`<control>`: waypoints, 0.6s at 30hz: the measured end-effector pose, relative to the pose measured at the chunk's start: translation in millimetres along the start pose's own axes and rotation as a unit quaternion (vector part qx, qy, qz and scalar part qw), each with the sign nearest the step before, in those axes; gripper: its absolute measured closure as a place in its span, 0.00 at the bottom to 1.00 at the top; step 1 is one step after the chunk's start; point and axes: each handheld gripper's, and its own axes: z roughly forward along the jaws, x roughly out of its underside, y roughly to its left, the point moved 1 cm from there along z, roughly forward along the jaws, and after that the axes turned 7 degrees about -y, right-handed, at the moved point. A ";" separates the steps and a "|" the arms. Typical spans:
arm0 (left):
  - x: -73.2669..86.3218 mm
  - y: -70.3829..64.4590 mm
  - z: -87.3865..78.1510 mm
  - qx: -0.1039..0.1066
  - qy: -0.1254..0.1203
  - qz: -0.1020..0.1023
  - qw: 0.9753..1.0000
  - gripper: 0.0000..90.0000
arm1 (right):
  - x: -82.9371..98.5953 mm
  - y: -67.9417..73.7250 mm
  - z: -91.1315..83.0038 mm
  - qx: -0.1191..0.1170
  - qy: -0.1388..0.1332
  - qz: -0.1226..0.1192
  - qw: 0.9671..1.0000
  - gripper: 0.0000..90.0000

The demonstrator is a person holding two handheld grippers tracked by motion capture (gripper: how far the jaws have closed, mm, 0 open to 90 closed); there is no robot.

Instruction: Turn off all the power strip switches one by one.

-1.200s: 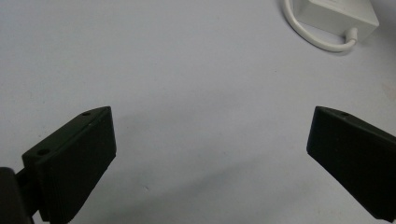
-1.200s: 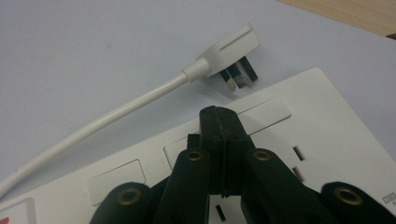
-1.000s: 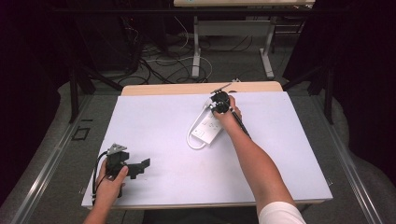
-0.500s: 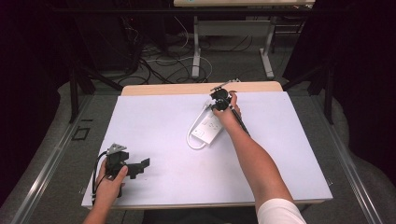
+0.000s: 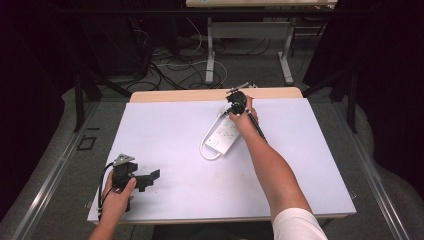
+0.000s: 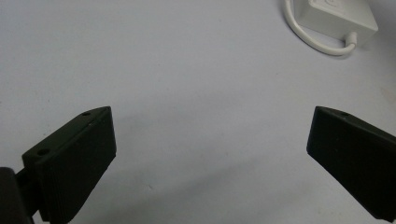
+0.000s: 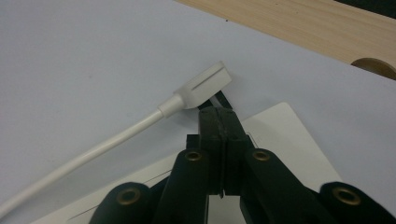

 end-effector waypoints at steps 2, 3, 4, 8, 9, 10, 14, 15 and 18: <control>0.0 0.1 -0.4 0.000 0.000 0.000 1.000 0.02 | 0.5 -1.5 1.4 0.004 -0.005 0.003 1.000 1.00; -0.1 0.0 -0.5 -0.001 0.000 0.000 1.000 0.02 | 0.8 -1.9 0.8 0.007 0.005 0.010 1.000 1.00; -0.2 0.0 -0.6 -0.001 0.000 0.000 1.000 0.02 | 1.0 -3.4 1.5 0.008 0.003 0.005 1.000 1.00; -0.4 -0.5 -0.3 0.000 0.000 0.000 1.000 0.02 | 2.2 -7.0 3.2 0.006 0.001 0.014 1.000 1.00; -0.4 -0.6 -0.2 0.001 0.000 0.000 1.000 0.02 | 2.6 -8.7 3.7 0.010 0.003 0.011 1.000 1.00; -0.3 -0.6 -0.2 0.001 0.001 -0.001 1.000 0.02 | 2.5 -9.9 3.6 0.013 0.007 0.008 1.000 1.00; -0.1 -0.1 0.1 0.001 0.000 -0.001 1.000 0.02 | 3.5 -12.0 5.5 0.016 0.009 0.018 1.000 1.00; 0.0 0.0 0.1 0.001 0.000 -0.001 1.000 0.02 | 4.0 -13.1 5.9 0.020 0.012 0.013 1.000 1.00; 0.0 0.2 0.1 0.001 0.001 -0.001 1.000 0.02 | 4.6 -14.4 6.7 0.021 0.015 0.009 1.000 1.00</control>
